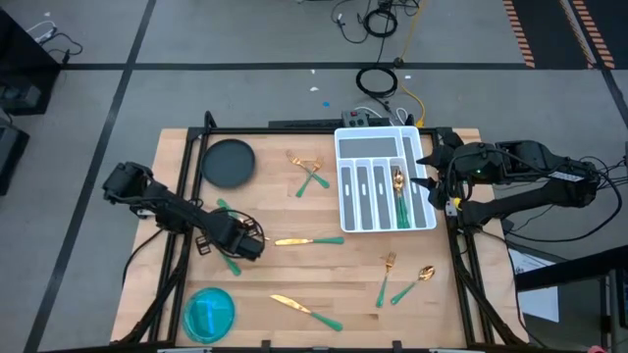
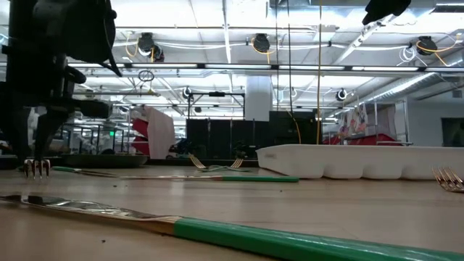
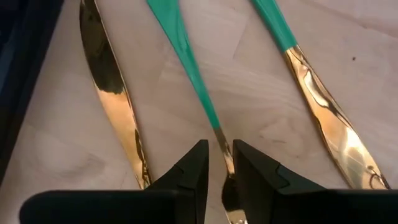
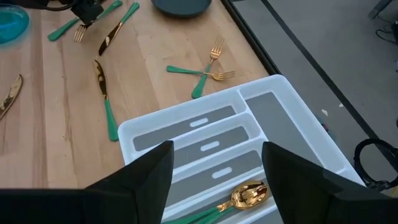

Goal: Sort silverware
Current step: Put the green fork into the white silverware organizer

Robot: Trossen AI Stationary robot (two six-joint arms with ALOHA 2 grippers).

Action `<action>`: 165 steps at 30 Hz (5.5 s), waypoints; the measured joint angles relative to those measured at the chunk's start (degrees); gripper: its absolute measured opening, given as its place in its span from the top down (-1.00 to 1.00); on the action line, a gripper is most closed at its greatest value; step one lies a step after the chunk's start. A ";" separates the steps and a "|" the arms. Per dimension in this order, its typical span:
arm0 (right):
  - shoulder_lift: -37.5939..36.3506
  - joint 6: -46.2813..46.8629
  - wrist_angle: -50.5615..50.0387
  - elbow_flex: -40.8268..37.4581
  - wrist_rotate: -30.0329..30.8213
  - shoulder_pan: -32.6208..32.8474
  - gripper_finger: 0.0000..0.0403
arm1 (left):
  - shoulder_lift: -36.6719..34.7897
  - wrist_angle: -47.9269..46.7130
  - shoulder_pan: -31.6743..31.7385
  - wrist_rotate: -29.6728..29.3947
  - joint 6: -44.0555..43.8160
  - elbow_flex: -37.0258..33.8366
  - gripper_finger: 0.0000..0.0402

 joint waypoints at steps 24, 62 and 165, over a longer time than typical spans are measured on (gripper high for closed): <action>0.00 1.31 2.23 0.00 0.38 0.00 -0.07 | 6.91 7.60 0.97 -6.44 3.83 2.15 0.94; 0.07 -5.79 43.14 -10.01 -17.49 -4.36 0.05 | -7.16 81.96 14.34 -10.90 91.61 18.28 1.00; 43.91 -43.95 17.67 8.15 -47.92 -11.26 0.99 | 4.35 59.05 23.95 28.44 95.90 18.30 0.87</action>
